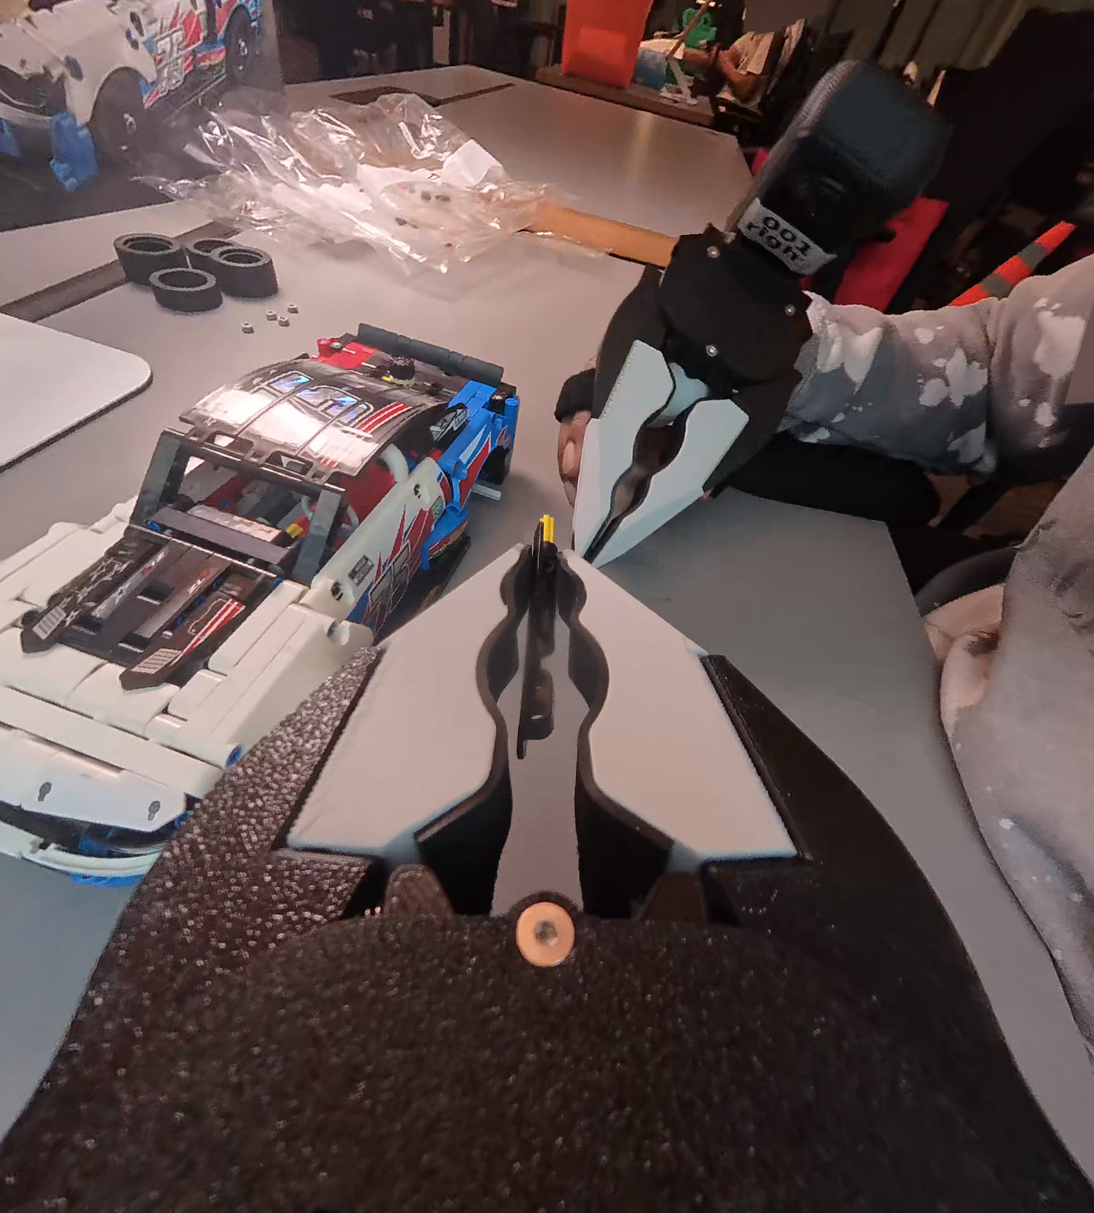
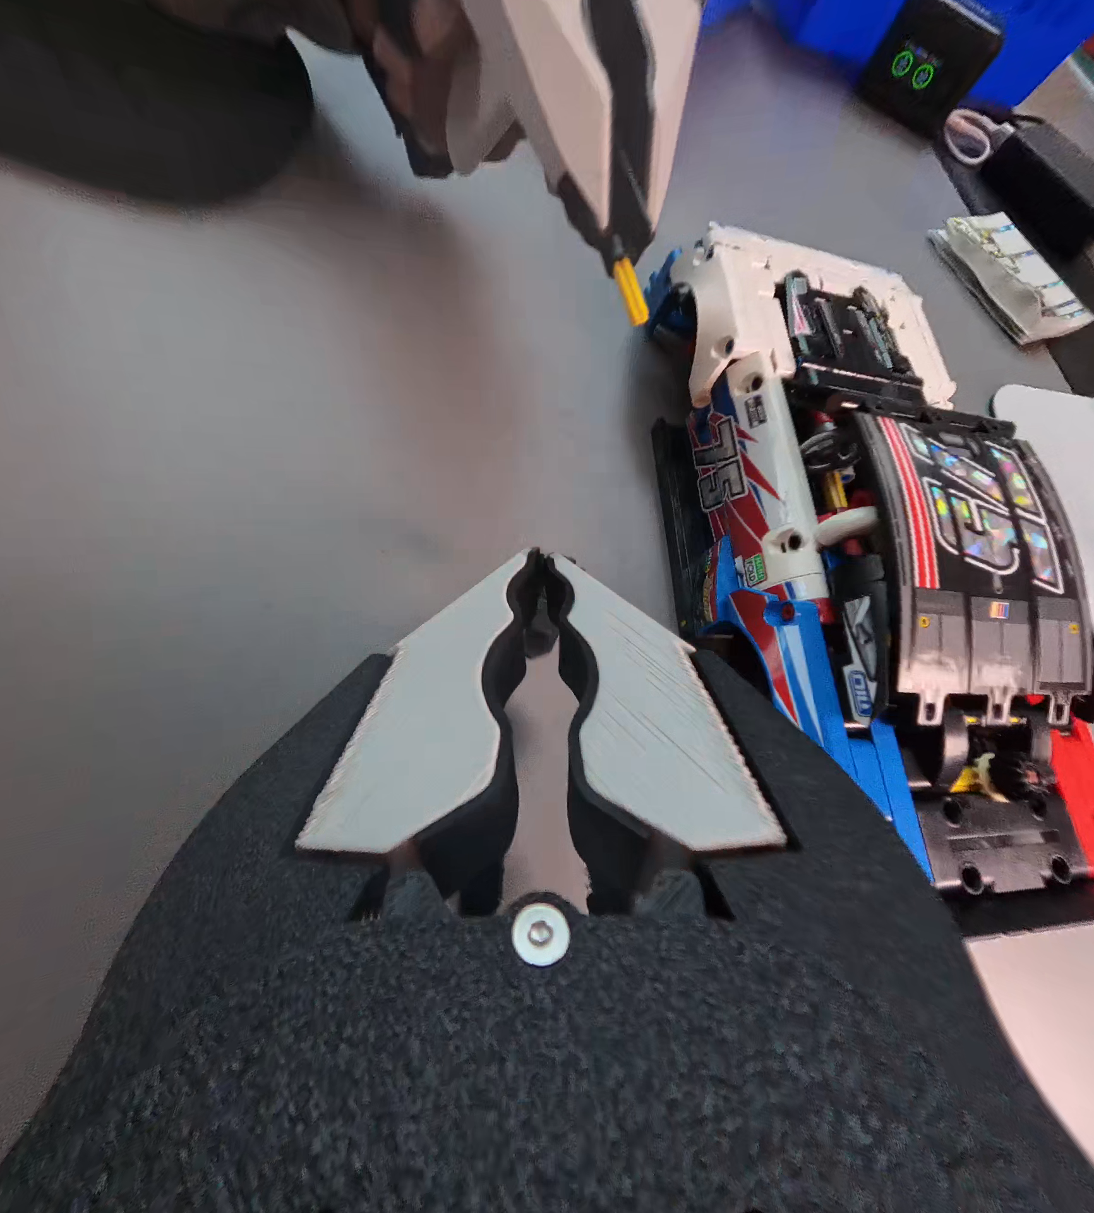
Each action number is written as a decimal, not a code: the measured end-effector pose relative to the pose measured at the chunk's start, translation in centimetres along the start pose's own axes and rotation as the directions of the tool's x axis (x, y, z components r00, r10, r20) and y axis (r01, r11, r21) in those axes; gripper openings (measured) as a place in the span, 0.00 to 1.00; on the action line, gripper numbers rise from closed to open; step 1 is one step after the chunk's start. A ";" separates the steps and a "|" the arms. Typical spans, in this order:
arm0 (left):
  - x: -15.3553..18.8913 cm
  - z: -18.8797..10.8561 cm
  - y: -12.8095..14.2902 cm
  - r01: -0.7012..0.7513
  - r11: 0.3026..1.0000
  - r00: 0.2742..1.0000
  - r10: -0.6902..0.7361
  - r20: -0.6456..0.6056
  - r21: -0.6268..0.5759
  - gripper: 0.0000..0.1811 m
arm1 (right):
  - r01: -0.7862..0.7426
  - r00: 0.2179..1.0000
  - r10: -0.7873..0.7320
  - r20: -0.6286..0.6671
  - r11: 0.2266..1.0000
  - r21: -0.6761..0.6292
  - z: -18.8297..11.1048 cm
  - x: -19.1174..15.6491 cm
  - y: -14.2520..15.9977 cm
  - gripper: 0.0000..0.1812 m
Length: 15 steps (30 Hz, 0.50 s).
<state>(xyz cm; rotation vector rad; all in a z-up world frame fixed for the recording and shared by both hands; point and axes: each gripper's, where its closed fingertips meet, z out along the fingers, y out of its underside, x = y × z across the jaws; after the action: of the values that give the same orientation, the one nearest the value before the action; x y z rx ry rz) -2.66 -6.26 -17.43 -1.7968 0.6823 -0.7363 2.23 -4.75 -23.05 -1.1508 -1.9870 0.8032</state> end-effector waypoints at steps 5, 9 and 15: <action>-0.1 0.3 0.6 0.001 1.000 1.000 -0.001 0.006 -0.025 0.03 | 0.044 0.999 -0.044 0.012 0.999 -0.031 0.7 -0.8 0.3 0.00; 0.1 0.7 1.4 -0.016 0.998 1.000 0.016 0.000 -0.061 0.03 | 0.069 0.997 -0.067 0.031 0.995 -0.067 1.0 -1.3 0.9 0.01; 0.5 1.0 1.9 -0.033 0.996 0.999 0.032 -0.013 -0.084 0.04 | 0.002 0.997 0.001 0.081 1.000 -0.031 0.5 -1.7 0.2 0.09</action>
<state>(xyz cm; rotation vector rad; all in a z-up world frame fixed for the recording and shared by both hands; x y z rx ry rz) -1.78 -6.58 -19.48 -1.8552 0.7587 -0.7052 2.56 -6.27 -23.95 -1.1520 -2.0721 0.8334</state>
